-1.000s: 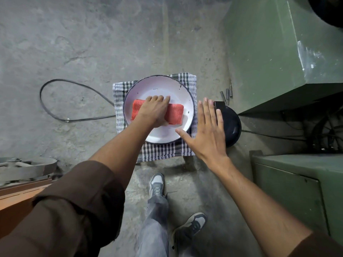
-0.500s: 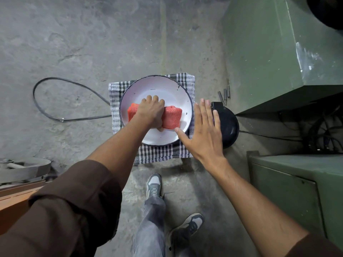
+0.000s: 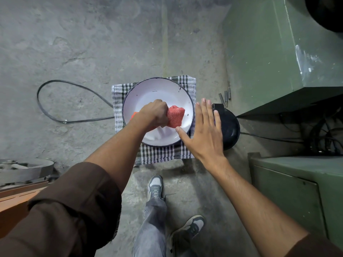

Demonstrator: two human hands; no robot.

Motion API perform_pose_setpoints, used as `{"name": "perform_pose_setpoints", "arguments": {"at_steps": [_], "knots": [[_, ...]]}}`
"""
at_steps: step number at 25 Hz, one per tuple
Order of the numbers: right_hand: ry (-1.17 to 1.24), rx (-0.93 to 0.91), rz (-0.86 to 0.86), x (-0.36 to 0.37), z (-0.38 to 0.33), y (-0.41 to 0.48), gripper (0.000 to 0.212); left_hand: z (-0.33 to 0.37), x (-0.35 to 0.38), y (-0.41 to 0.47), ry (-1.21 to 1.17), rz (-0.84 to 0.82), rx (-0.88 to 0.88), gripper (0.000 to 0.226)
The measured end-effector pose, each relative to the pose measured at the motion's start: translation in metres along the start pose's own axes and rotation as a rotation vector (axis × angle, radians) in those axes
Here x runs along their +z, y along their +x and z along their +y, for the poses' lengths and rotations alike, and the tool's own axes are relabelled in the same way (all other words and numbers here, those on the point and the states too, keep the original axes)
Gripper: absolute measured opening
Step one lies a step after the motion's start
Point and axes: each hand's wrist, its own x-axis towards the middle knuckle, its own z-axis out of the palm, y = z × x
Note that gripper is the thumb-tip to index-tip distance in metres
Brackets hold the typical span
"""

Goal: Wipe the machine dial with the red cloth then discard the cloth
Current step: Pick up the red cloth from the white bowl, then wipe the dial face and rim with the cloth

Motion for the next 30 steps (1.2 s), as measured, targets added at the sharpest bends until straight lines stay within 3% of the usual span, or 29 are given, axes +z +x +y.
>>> {"name": "perform_pose_setpoints", "arguments": {"at_steps": [3, 5, 9, 13, 15, 18, 22, 30], "knots": [[0.007, 0.005, 0.004, -0.002, 0.002, 0.0, 0.099, -0.002, -0.003, 0.003, -0.112, -0.003, -0.029, 0.018], [0.02, 0.01, 0.01, -0.003, 0.004, -0.002, 0.099, -0.005, 0.0, 0.004, -0.309, 0.011, -0.09, 0.017], [0.042, 0.019, 0.031, -0.01, 0.01, -0.004, 0.099, -0.008, 0.007, -0.009, -1.346, -0.04, -0.223, 0.031], [0.066, 0.035, 0.047, -0.028, 0.016, -0.001, 0.099, -0.003, 0.006, -0.024, -1.975, -0.086, -0.022, 0.03], [0.091, 0.047, 0.07, -0.043, 0.019, 0.002, 0.101, 0.007, 0.0, -0.032, -2.162, -0.08, 0.069, 0.046], [0.124, 0.05, 0.138, -0.071, 0.022, 0.007, 0.106, 0.028, -0.017, -0.047, -2.297, -0.128, 0.225, 0.073], [0.161, 0.036, 0.267, -0.122, 0.03, 0.014, 0.11, 0.063, -0.046, -0.068, -2.391, -0.186, 0.478, 0.093], [0.134, 0.026, 0.551, -0.25, 0.065, -0.004, 0.112, 0.152, -0.118, -0.117, -2.301, -0.179, 0.788, 0.106]]}}
